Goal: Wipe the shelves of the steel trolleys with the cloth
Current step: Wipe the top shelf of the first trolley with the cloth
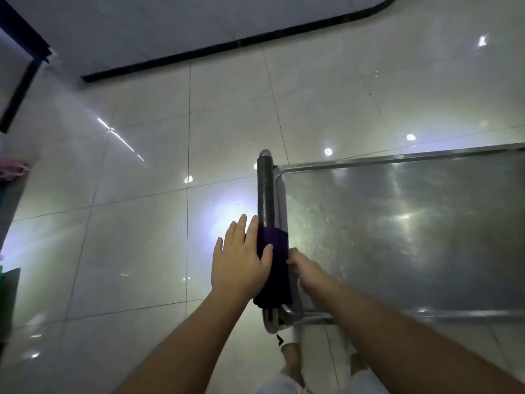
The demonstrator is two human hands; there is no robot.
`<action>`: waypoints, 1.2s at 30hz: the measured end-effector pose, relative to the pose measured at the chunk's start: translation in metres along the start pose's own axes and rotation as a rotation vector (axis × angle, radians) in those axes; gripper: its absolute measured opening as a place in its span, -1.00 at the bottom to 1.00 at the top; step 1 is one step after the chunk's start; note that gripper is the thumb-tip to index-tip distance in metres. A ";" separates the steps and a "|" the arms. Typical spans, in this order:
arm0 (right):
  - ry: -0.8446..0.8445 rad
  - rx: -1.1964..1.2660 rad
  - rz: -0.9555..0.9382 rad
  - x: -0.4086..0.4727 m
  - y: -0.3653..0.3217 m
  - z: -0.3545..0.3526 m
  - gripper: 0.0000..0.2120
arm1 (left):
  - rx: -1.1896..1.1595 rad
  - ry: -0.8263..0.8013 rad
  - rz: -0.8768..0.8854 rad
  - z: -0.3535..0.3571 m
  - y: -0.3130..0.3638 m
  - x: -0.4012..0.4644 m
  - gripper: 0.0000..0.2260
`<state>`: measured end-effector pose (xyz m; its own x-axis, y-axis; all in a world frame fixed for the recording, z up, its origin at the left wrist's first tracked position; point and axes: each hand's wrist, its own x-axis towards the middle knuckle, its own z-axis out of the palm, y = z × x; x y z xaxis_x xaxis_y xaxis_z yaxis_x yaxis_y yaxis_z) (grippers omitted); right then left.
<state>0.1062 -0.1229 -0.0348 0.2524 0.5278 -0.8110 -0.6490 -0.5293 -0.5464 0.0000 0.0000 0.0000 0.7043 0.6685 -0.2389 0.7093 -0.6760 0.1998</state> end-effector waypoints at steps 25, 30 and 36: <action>0.073 -0.063 -0.437 -0.083 -0.050 -0.032 -0.78 | -0.053 0.107 0.066 -0.020 0.004 0.027 -0.46; 0.108 -0.073 -0.440 -0.099 -0.075 -0.075 -0.77 | -0.169 0.059 0.018 -0.013 0.012 0.032 -0.48; 0.356 -0.695 -0.502 -0.065 -0.091 -0.104 -0.82 | -0.287 -0.005 -0.046 -0.002 0.025 0.039 -0.53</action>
<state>0.2238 -0.1776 0.0458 0.6676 0.6286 -0.3989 0.1428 -0.6340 -0.7601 0.0448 0.0094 -0.0027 0.6720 0.6939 -0.2587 0.7197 -0.5294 0.4492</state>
